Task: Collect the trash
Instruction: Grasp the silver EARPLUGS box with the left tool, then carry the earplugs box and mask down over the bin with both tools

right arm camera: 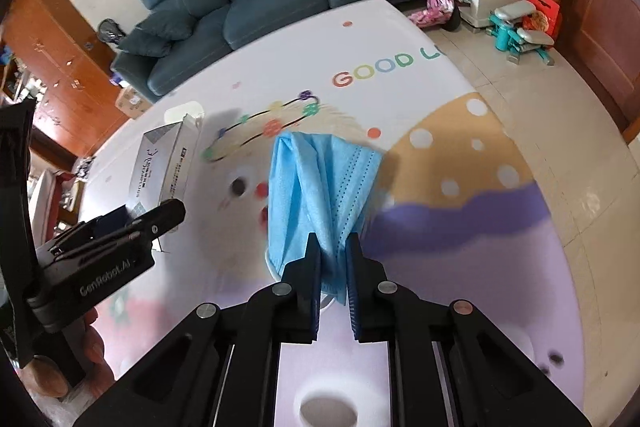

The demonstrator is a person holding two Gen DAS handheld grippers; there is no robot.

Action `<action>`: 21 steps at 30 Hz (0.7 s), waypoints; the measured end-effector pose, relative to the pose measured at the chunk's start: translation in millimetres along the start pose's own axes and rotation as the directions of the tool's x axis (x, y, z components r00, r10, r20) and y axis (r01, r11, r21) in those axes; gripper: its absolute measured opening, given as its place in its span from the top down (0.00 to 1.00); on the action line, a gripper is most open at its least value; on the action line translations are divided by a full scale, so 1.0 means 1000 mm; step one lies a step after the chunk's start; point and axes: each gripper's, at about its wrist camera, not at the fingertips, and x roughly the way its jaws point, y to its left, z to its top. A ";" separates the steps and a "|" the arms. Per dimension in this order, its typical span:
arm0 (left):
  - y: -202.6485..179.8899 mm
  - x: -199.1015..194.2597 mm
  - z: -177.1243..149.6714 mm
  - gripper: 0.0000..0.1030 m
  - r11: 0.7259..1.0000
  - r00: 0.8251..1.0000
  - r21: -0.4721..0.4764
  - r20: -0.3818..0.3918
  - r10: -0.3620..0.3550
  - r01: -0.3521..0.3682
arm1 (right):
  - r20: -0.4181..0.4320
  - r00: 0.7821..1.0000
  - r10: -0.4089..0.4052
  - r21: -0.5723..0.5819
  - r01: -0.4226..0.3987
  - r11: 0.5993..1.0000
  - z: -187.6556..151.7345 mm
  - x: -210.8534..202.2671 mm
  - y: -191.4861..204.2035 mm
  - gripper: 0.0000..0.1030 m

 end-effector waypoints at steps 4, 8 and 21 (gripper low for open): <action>0.001 -0.059 -0.037 0.45 0.997 0.999 0.066 0.027 -0.041 0.039 | 0.011 1.000 0.029 -0.036 -0.028 0.999 -0.037 -0.051 0.008 0.89; -0.006 -0.117 -0.083 0.45 0.990 0.995 0.102 0.034 -0.097 0.093 | 0.025 0.998 0.056 -0.064 -0.054 0.996 -0.089 -0.110 0.015 0.89; -0.039 -0.282 -0.287 0.45 0.955 0.970 0.205 0.073 -0.234 0.215 | 0.056 0.992 0.117 -0.185 -0.105 0.977 -0.275 -0.259 0.039 0.89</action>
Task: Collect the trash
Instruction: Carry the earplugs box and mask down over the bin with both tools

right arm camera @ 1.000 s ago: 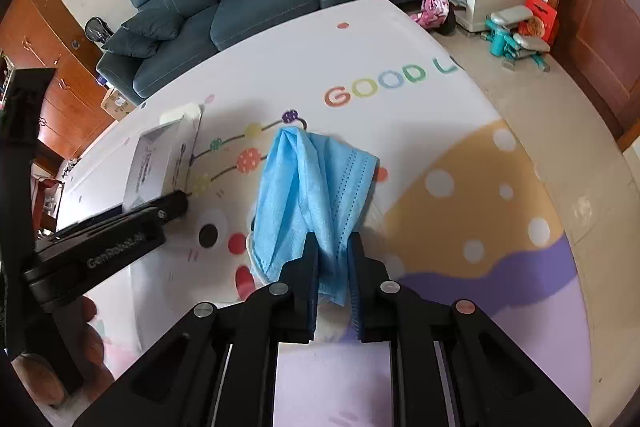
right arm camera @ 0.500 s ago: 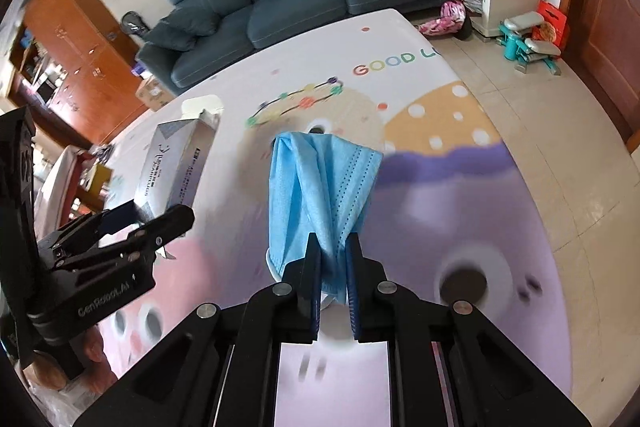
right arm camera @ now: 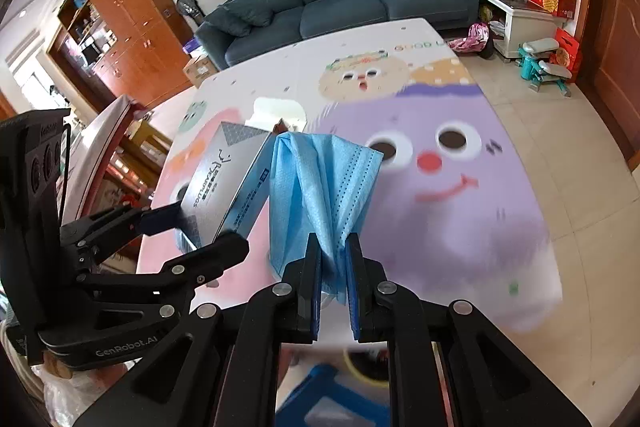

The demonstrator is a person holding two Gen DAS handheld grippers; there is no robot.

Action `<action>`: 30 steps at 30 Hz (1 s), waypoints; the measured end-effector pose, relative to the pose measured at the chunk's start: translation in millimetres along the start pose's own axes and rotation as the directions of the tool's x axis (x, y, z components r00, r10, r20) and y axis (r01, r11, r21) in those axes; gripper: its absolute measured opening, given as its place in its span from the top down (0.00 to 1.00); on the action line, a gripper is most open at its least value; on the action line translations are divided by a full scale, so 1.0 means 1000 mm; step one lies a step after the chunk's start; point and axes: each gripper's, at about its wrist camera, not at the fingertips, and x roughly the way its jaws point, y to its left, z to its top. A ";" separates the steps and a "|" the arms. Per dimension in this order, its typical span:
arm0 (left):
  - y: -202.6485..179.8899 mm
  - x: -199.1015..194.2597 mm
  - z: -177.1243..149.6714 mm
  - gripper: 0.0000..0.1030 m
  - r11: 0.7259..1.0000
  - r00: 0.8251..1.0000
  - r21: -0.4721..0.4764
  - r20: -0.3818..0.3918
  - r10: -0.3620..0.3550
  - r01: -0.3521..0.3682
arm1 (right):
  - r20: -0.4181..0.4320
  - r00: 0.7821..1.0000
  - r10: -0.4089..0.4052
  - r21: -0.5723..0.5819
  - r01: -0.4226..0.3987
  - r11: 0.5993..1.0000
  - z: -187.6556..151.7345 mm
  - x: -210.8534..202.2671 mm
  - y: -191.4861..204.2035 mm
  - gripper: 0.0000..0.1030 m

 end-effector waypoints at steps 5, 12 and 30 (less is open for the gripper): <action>-0.038 -0.028 -0.070 0.44 0.997 1.000 0.082 0.002 -0.009 0.009 | -0.027 1.000 0.012 -0.016 -0.012 1.000 -0.080 -0.032 0.006 0.89; -0.072 -0.009 -0.154 0.45 0.990 0.994 0.127 -0.100 -0.049 0.061 | -0.120 0.993 -0.003 0.037 0.007 0.999 -0.172 -0.023 -0.017 0.89; -0.094 0.149 -0.294 0.44 0.978 0.910 0.185 -0.415 -0.014 0.100 | -0.355 0.935 0.008 0.404 0.145 0.903 -0.308 0.151 -0.140 0.89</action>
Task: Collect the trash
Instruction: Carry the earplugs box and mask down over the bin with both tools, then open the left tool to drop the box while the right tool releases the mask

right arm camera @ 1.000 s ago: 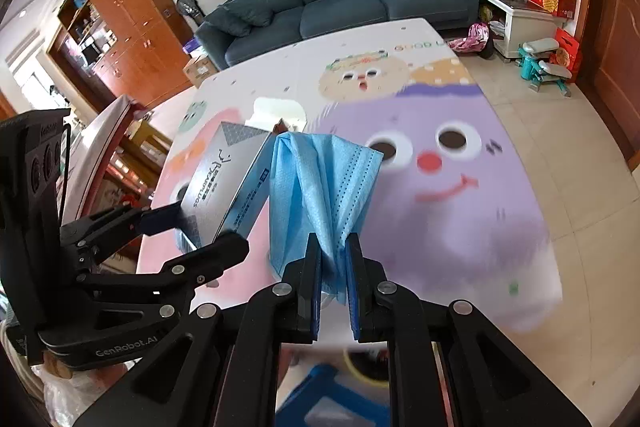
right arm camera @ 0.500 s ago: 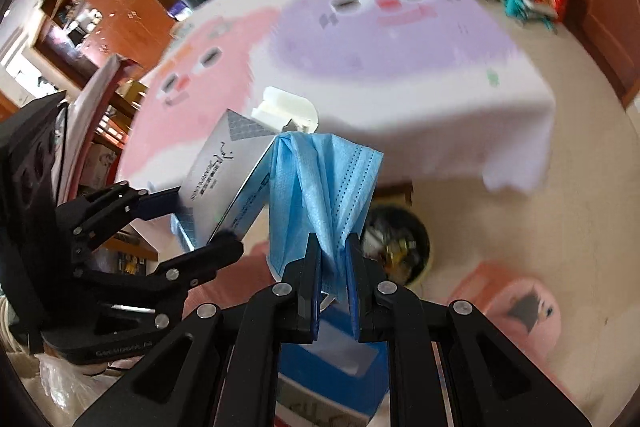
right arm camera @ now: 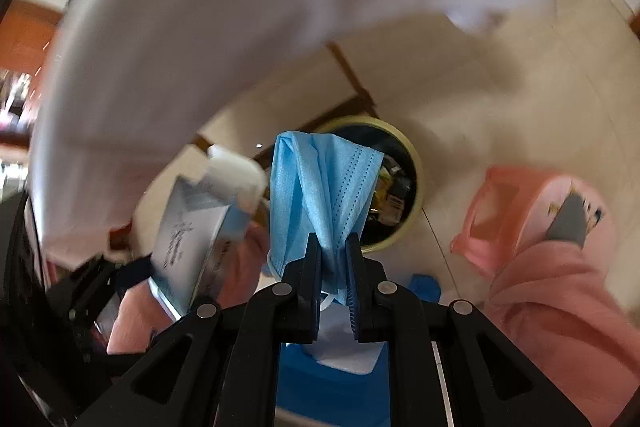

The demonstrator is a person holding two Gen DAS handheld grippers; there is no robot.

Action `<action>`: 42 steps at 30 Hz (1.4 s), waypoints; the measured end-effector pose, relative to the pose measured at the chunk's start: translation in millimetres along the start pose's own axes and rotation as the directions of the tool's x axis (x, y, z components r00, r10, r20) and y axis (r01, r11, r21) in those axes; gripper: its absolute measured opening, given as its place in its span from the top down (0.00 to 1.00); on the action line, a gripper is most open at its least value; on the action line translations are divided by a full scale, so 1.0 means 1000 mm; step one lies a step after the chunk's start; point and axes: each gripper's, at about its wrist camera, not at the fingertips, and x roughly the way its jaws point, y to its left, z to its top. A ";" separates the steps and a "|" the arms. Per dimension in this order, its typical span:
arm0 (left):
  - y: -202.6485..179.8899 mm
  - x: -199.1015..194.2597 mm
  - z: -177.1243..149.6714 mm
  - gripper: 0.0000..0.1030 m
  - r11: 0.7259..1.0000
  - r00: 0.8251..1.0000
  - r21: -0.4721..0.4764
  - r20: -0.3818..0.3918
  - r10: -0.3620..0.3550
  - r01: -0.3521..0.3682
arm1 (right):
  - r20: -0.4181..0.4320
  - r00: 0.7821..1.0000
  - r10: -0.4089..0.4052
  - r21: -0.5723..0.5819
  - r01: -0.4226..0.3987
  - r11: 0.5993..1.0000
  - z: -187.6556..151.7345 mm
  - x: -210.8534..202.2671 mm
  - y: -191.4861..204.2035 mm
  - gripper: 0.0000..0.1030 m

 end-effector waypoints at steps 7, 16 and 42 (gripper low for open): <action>0.006 0.055 0.022 0.44 0.999 0.999 -0.014 -0.043 0.029 -0.029 | -0.060 0.998 -0.024 0.131 0.032 0.991 0.008 0.051 -0.044 0.89; 0.015 0.097 0.053 0.44 0.998 0.997 0.009 -0.059 0.058 -0.057 | -0.102 0.994 -0.041 0.117 0.053 0.992 0.043 0.086 -0.035 0.89; 0.033 0.106 0.064 0.21 0.996 0.998 -0.074 -0.010 0.057 -0.057 | -0.054 0.998 -0.017 0.083 0.022 0.996 0.073 0.118 -0.020 0.56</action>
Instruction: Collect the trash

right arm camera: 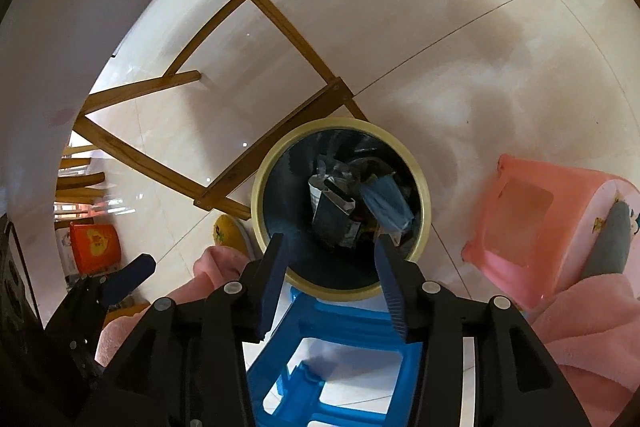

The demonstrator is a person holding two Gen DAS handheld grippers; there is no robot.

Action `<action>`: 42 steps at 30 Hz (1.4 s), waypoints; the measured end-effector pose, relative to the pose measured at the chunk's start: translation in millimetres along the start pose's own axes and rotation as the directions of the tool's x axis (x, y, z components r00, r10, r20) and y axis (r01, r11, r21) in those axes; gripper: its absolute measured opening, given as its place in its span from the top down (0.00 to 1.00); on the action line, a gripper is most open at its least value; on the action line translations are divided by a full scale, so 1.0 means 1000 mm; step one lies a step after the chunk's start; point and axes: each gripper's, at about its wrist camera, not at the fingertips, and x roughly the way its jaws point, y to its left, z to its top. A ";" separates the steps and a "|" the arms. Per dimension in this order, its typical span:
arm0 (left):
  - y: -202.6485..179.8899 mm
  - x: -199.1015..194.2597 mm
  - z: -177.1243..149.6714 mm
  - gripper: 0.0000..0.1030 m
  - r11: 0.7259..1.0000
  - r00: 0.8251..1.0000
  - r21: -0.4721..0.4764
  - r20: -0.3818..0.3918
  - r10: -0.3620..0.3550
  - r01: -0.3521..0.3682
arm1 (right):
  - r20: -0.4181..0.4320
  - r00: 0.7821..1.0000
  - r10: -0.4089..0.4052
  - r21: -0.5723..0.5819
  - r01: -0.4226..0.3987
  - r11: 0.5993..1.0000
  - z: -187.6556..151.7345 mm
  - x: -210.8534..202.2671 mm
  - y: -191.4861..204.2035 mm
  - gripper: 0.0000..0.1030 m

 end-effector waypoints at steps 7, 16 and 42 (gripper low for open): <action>0.001 -0.006 -0.009 0.22 1.000 1.000 -0.015 -0.005 -0.026 0.026 | 0.023 1.000 -0.004 -0.046 0.005 0.999 -0.003 -0.005 0.002 0.56; -0.014 -0.039 -0.033 0.22 0.997 0.997 -0.002 -0.013 -0.082 0.082 | 0.045 0.998 -0.051 -0.144 0.057 0.988 -0.020 -0.017 0.004 0.55; 0.014 -0.275 -0.031 0.22 0.997 0.919 -0.050 0.387 0.071 -0.056 | 0.296 0.949 0.114 -0.248 -0.039 0.968 -0.077 -0.247 0.085 0.55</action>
